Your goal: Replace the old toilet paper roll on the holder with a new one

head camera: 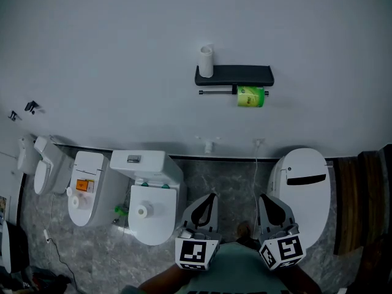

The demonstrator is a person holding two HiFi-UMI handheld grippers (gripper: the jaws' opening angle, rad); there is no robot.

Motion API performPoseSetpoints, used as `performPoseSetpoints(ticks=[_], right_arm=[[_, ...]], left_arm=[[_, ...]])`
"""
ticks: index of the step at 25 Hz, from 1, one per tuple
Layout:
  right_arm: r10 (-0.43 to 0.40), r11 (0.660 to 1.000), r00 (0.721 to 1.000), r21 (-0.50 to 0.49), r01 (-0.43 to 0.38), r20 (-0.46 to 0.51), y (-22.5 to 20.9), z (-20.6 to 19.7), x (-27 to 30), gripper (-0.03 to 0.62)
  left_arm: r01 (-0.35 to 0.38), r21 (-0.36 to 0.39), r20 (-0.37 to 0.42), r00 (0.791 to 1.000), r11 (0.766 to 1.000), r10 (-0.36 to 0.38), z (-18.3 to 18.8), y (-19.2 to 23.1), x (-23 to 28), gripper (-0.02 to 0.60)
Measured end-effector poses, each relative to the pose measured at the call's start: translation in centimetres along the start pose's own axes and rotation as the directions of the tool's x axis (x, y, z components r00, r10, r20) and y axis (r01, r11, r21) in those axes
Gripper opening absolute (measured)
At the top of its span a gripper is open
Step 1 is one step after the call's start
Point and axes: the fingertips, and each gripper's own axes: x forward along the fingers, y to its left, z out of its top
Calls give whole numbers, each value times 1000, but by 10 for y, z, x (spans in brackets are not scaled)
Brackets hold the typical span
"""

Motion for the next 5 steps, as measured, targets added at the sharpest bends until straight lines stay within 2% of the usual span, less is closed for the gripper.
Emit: performPoseSetpoints(ticks=[5], right_arm=[[1,1000,1000,-6,-1,7,2,6,5,6]], left_arm=[[-15,-12,28,999,1000,15,6,7,3,5]])
